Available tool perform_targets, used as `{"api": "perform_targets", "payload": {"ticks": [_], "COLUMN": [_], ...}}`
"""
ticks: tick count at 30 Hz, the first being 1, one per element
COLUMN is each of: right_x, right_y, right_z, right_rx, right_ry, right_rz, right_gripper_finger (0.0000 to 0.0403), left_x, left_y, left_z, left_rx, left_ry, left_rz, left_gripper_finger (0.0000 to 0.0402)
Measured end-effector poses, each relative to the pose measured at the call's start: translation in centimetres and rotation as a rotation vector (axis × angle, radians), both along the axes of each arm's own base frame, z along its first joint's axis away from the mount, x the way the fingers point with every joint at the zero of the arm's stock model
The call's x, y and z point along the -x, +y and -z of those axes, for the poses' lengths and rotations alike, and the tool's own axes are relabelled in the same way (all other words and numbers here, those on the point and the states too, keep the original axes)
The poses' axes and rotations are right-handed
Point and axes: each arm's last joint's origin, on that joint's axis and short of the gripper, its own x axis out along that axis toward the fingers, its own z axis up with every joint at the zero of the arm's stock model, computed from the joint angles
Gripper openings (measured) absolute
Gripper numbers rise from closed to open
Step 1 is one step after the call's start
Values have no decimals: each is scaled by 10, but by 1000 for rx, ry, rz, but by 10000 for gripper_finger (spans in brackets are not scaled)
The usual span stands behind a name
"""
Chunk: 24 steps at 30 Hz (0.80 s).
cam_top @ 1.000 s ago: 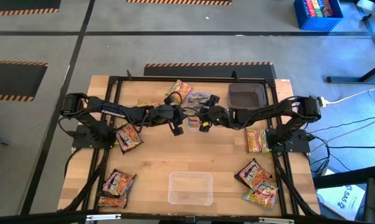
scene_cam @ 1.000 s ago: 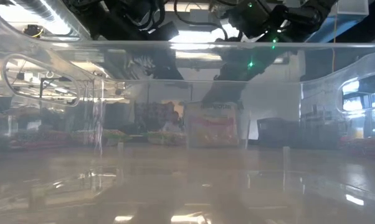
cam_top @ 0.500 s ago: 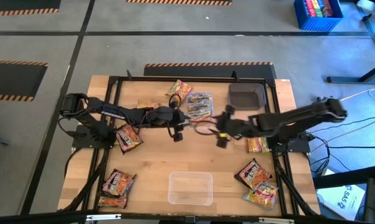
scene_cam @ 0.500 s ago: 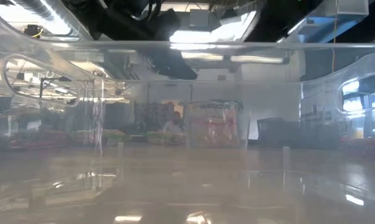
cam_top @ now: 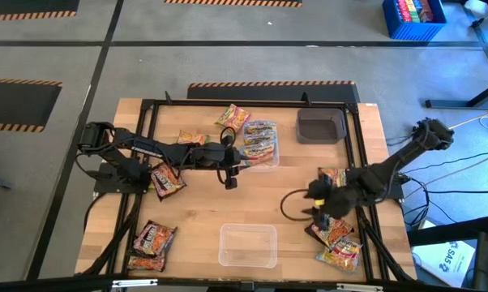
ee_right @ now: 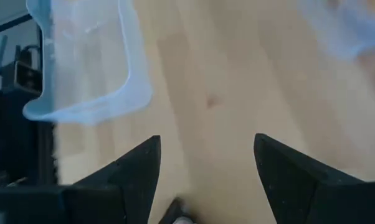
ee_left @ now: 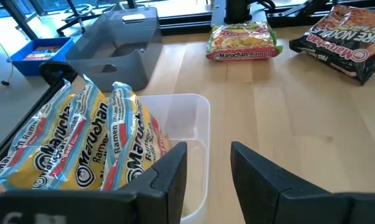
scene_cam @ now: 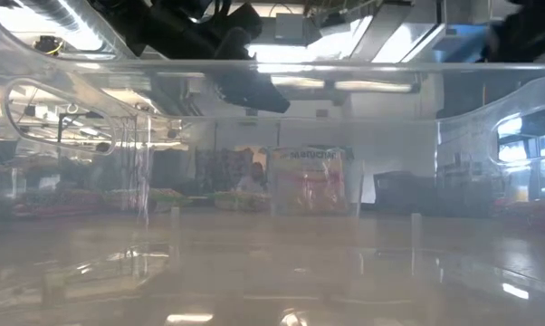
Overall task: Sort Maruchan noodles
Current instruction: Put the blue noodle pack into the top transparent bin
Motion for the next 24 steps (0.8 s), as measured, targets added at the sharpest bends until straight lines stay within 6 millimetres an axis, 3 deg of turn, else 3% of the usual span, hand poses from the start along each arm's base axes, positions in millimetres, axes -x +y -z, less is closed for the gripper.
{"api": "perform_targets", "payload": {"ticks": [9, 17, 24], "right_x": [20, 19, 25], "right_y": [28, 56, 82], "right_z": [5, 23, 41], "right_rx": [-225, -314, -516], "right_ry": [126, 219, 535], "right_rz": [79, 112, 127], "right_gripper_finger": [239, 239, 239], "left_x": [0, 1, 3], "left_y": [-10, -17, -26], "left_z": [2, 4, 6], "left_rx": [19, 19, 18], "left_ry": [12, 30, 60], "left_rz": [23, 43, 69], "left_gripper_finger": [117, 117, 117]}}
